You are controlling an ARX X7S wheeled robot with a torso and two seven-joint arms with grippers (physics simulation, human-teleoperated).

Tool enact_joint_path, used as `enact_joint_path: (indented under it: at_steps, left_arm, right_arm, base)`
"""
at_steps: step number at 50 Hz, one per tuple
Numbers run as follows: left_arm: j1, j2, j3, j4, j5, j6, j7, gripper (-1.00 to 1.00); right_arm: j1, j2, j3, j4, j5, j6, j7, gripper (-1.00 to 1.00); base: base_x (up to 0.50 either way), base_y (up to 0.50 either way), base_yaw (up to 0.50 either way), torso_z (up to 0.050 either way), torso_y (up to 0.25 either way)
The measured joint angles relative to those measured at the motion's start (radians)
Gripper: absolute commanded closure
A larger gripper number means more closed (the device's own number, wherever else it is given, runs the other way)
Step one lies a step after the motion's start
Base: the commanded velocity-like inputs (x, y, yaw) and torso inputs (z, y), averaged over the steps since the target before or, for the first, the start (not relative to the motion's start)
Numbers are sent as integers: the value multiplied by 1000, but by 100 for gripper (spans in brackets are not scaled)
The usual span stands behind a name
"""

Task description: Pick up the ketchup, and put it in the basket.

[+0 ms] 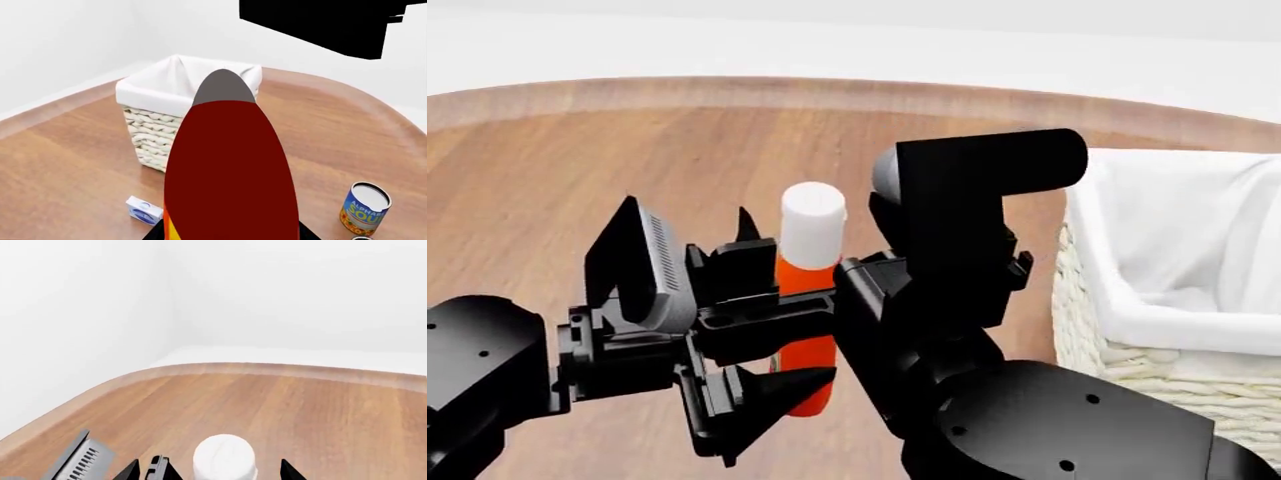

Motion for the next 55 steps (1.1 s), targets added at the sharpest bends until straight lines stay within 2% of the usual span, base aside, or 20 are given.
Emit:
enact_joint_path:
  at_steps: [55]
  left_arm:
    - [11, -9, 21, 20, -3, 5, -1, 100]
  right_arm:
    - [-7, -9, -91, 146, -146, -90, -136, -100]
  base:
    - [0, 0, 0, 0, 1]
